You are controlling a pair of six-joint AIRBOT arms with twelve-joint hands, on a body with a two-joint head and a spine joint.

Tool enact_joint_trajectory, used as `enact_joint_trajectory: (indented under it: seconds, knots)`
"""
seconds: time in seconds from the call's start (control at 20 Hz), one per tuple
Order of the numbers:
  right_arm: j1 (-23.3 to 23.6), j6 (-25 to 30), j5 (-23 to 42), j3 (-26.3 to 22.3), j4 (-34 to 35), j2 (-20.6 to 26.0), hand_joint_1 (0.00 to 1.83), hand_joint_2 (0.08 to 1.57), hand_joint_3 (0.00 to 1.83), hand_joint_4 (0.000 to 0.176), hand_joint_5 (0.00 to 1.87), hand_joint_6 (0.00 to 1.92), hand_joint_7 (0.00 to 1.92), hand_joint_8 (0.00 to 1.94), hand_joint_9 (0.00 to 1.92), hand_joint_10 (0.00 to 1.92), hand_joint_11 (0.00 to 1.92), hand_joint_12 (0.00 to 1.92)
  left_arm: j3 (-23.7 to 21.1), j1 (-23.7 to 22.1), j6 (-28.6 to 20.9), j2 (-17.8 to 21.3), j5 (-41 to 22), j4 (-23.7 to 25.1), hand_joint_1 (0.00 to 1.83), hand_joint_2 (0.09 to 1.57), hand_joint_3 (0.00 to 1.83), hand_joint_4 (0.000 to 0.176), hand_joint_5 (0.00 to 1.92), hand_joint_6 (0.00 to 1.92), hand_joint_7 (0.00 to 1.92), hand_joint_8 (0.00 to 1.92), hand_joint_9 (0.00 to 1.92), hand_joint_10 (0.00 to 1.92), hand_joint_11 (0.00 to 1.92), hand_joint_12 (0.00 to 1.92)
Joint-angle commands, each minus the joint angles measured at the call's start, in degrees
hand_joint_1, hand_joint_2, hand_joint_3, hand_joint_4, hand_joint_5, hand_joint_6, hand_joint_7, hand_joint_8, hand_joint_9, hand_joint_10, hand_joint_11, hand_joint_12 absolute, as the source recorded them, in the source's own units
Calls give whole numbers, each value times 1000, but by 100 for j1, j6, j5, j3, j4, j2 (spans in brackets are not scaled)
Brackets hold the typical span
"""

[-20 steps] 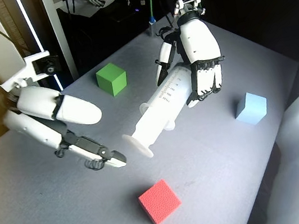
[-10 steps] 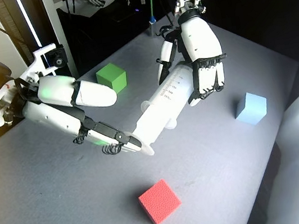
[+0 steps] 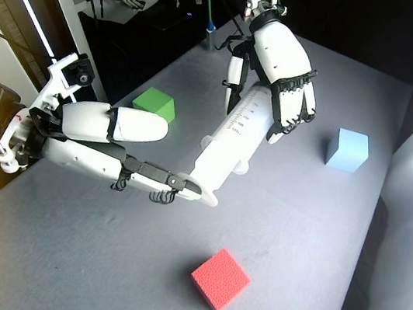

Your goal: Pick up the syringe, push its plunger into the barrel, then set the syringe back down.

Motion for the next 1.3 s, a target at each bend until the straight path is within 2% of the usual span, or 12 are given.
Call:
enact_joint_trajectory:
  seconds: [0.0,0.05,0.15,0.35,0.5,0.55,0.75,0.85,0.95,1.1,1.15,1.25]
  knots:
    - [201,110,169,-64,-975,-105,0,1187,0,0,0,0,0,0,0,0,0,0,-51,-124,-206,14,-83,193,1163,1219,1,10,782,1231,806,1333,712,886,354,1346]
    - [298,125,86,-18,-975,-160,0,1189,0,0,0,0,0,0,0,0,0,0,-48,-121,-206,15,-83,193,1161,1226,1,4,755,1264,808,1336,714,872,353,1340]
    - [512,155,-164,108,-975,-290,0,1179,0,0,0,0,0,0,0,0,0,0,-45,-119,-187,15,-83,194,1133,1258,2,27,718,1401,736,1356,693,785,312,1315]
    - [868,269,-626,312,-982,-556,0,1164,0,0,0,0,0,0,0,0,0,0,-43,-106,-168,15,-84,194,1139,1249,0,28,733,1371,753,1340,726,770,320,1391]
    - [997,887,-735,295,-1727,-575,0,1163,0,0,0,0,0,0,0,0,0,0,-39,-103,-154,16,-84,194,1143,1245,0,28,738,1354,762,1335,726,775,321,1398]
    - [1006,905,-734,280,-1784,-575,0,1157,0,0,0,0,0,0,0,0,0,0,-39,-103,-154,16,-83,194,1158,1231,0,4,738,1301,810,1320,747,778,346,1379]
    - [697,757,-196,257,-1786,-396,0,1148,0,0,0,0,0,0,0,0,0,0,-48,-105,-154,17,-83,185,1175,1212,1,0,769,1203,843,1321,769,787,386,1346]
    - [395,698,147,201,-1972,30,0,1144,0,0,0,0,0,0,0,0,0,0,-59,-103,-154,17,-83,185,1313,1212,0,0,768,1125,846,1326,672,1424,372,1458]
    - [124,690,608,138,-2141,409,0,1144,0,0,0,0,0,0,0,0,0,0,-63,-97,-154,17,-83,185,1199,1206,2,0,788,1119,849,1369,700,1034,375,1424]
    - [-203,616,1043,84,-2129,826,0,1153,0,0,0,0,0,0,0,0,0,0,-64,-71,-154,17,-83,198,1176,1226,2,0,745,1196,820,1395,693,931,333,1365]
    - [-316,566,1251,84,-2129,920,0,1161,0,0,0,0,0,0,0,0,0,0,-69,-56,-153,17,-83,210,1305,1229,0,0,742,1138,819,1356,642,1458,317,1474]
    - [-523,208,1664,85,-2069,1045,0,1156,0,0,0,0,0,0,0,0,0,0,-88,8,-156,16,-81,259,1340,1223,0,0,782,1034,816,1375,643,1618,292,1543]
